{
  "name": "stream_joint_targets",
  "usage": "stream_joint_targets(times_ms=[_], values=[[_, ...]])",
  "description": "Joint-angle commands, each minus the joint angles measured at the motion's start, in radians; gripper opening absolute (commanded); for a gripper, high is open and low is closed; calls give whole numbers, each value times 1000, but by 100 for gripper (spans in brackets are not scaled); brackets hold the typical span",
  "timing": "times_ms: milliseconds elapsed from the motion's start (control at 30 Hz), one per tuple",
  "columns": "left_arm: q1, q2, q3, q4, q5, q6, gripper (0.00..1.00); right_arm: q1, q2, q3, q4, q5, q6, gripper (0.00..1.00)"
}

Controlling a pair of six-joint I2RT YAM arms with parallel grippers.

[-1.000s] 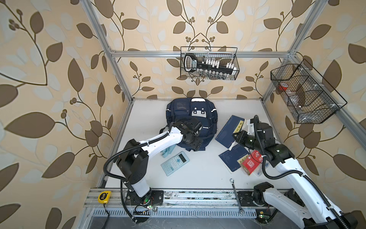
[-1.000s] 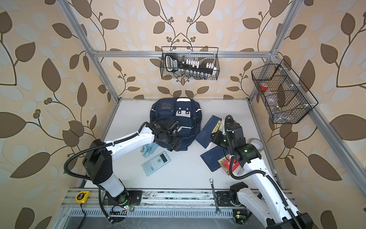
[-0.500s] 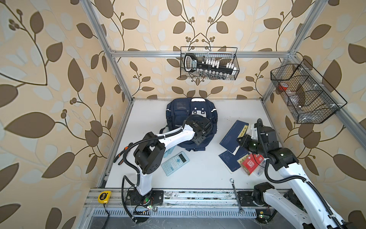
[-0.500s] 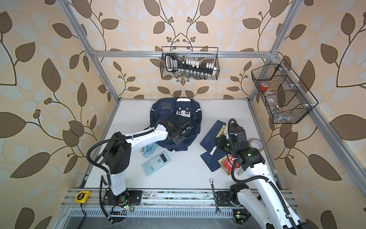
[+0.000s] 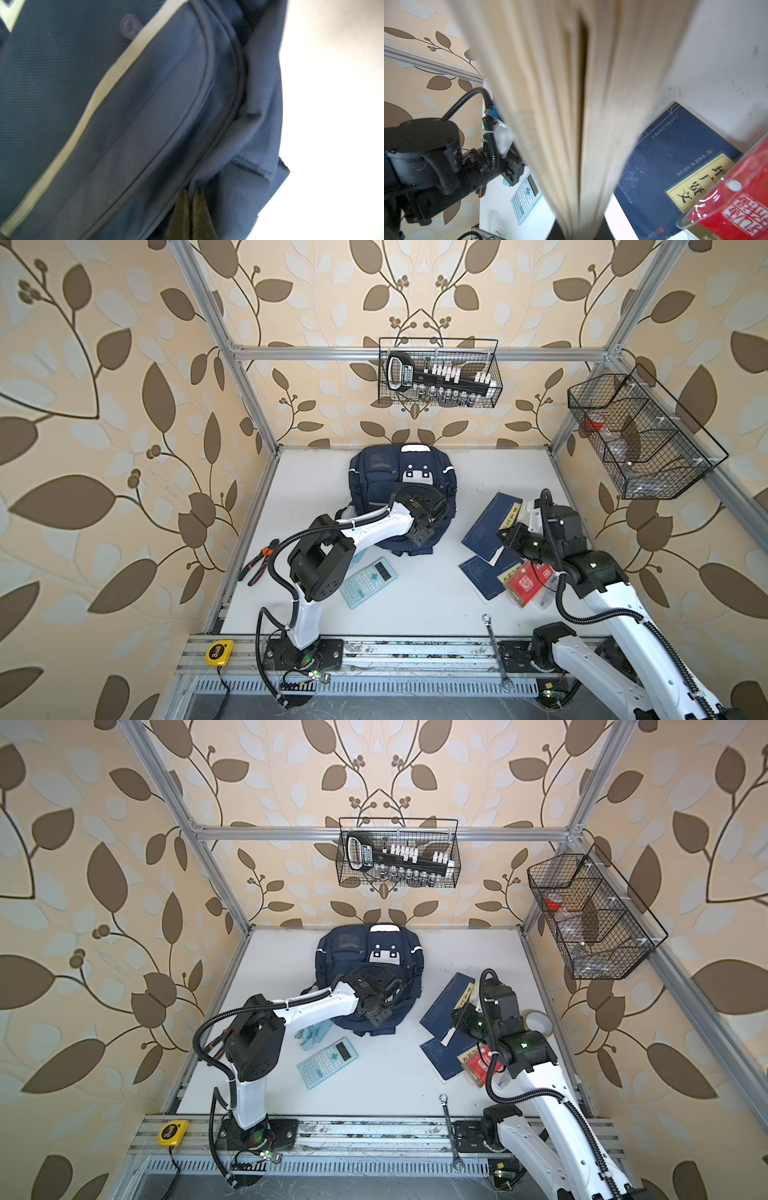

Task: Pack books, pencil case, and school supplies into a backpack
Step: Open the student bag at the center of the table.

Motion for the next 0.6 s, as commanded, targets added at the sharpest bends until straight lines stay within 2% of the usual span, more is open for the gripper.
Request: stream_joint_targets(times_ms=[0,267,433,567], values=[[9,-50,37,54,-40,-51,0,-3,-20,1,3,-31,-5,0],[12,-225,82,117,-6,-162,0,-3,-16,-59,132,-201,65,0],[14,-225,146,80,84,-188,0,-3,-19,-121,291,-328,164,0],[15,-191,153,65,165,-178,0,-3,-3,-145,334,-349,196,0]])
